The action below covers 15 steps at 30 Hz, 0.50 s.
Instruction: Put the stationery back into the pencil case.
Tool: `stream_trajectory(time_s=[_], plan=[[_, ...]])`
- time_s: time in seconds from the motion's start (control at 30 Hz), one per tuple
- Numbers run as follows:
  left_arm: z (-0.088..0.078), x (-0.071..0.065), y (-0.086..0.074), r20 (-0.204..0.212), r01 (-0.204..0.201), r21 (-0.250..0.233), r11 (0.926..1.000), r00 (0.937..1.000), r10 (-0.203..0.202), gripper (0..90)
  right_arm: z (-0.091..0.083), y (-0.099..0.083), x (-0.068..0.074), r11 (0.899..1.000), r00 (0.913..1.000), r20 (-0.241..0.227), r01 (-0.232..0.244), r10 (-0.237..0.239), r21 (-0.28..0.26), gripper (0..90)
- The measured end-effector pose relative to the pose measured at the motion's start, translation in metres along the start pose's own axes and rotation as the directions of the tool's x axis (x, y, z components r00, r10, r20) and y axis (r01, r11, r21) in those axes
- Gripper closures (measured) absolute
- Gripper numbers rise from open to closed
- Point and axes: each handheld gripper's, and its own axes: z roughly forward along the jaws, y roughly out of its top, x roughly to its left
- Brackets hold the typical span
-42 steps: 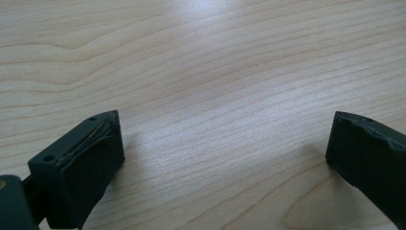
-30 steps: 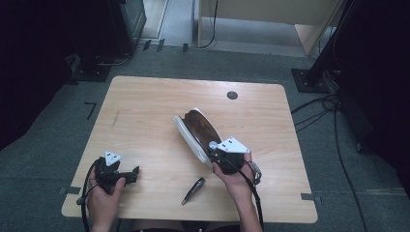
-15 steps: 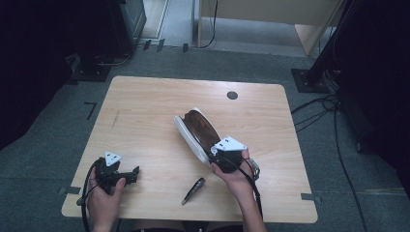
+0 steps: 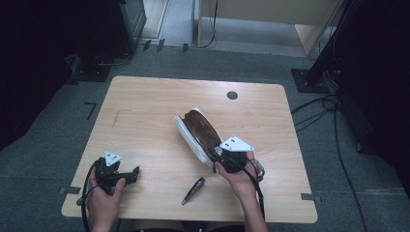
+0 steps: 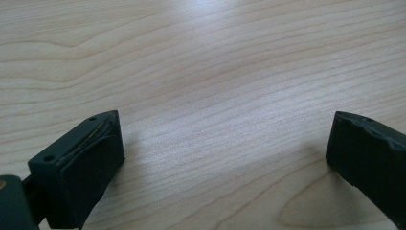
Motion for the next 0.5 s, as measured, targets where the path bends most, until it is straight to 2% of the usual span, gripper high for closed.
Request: stream_trajectory(time_s=[0.17,0.4,0.5], plan=[[0.0,0.0,0.0,0.0,0.0,0.0,1.0,1.0,0.0,0.0,0.005,0.012,-0.002,1.0,0.9998,-0.013,0.013,-0.013,0.008,65.6],[0.0,-0.001,0.0,-0.004,0.002,0.0,1.0,1.0,-0.002,0.0,0.025,0.013,0.0,0.998,0.999,-0.038,0.027,-0.025,0.054,65.4],[0.0,-0.001,0.0,-0.003,0.003,-0.001,1.0,1.0,-0.003,0.0,0.03,0.015,-0.001,0.999,0.9991,-0.037,0.024,-0.022,0.048,65.0]])
